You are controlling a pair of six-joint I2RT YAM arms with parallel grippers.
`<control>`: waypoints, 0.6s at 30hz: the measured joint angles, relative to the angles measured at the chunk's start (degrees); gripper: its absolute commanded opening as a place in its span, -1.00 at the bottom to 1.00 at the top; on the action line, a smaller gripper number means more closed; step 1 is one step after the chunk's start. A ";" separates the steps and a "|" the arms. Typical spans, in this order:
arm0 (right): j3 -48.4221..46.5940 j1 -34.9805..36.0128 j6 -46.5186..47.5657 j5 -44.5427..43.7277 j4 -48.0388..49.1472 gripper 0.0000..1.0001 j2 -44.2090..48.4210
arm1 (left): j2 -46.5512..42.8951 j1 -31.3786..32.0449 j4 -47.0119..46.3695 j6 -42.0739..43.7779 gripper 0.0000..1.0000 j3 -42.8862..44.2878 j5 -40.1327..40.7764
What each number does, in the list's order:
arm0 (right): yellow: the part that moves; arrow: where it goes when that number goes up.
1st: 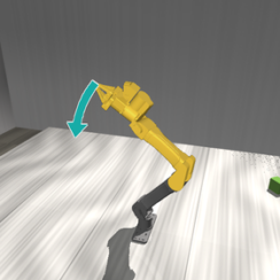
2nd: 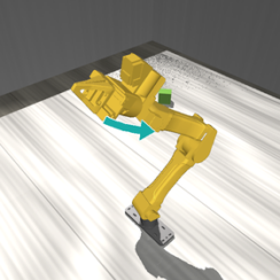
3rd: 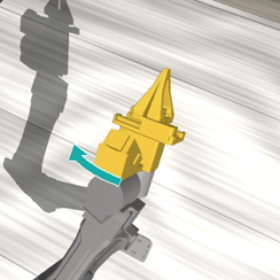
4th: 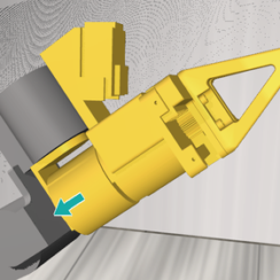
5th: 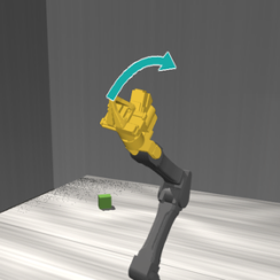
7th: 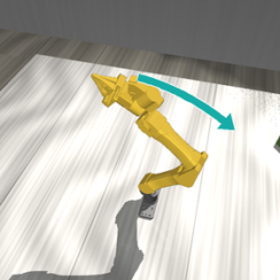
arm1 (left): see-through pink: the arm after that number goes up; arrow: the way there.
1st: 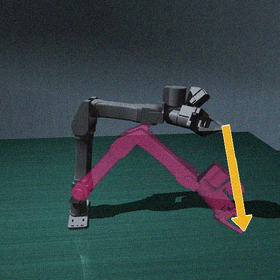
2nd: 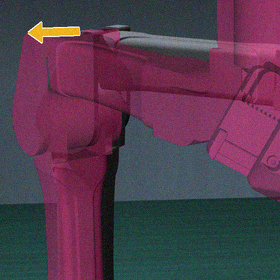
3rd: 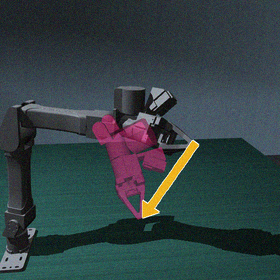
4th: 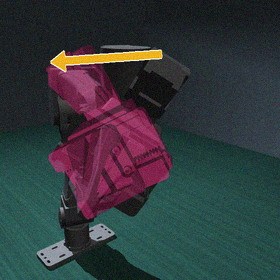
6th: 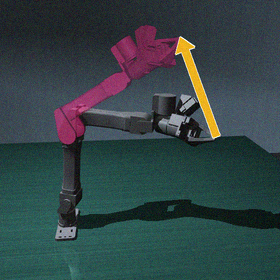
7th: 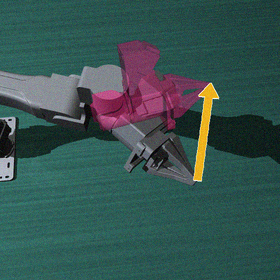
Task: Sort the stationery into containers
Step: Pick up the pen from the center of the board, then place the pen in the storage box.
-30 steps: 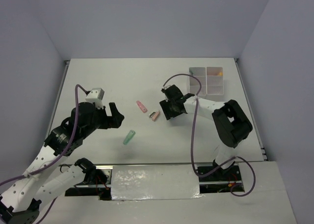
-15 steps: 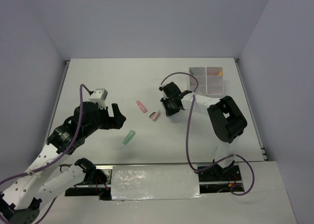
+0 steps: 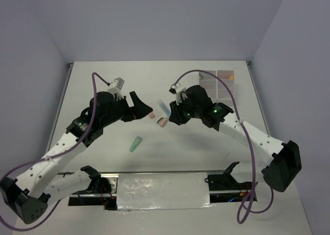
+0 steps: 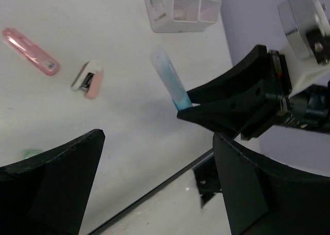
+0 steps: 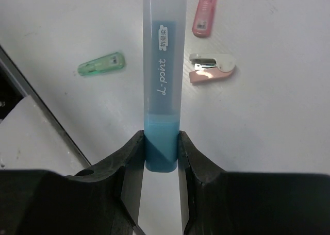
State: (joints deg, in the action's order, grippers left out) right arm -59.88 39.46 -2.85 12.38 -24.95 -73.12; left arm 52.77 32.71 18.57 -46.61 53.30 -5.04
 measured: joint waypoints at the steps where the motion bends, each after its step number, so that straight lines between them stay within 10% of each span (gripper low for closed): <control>1: 0.11 0.07 0.20 0.59 -0.55 -1.00 1.16 | 1.31 0.00 -1.16 -0.96 0.99 0.52 -0.70; 10: 1.55 4.52 0.17 4.57 -1.68 -1.00 9.44 | 7.06 0.00 -13.03 -9.55 0.79 -0.46 -8.11; 18: 0.02 9.62 0.20 3.96 -2.08 -1.00 8.07 | 8.26 0.00 -15.85 -11.80 0.15 -0.50 -10.49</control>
State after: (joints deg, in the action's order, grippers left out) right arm -59.86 49.08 -2.66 16.34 -27.03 -65.06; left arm 61.04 32.71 2.72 -58.41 52.80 -15.53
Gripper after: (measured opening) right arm 0.343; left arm 0.620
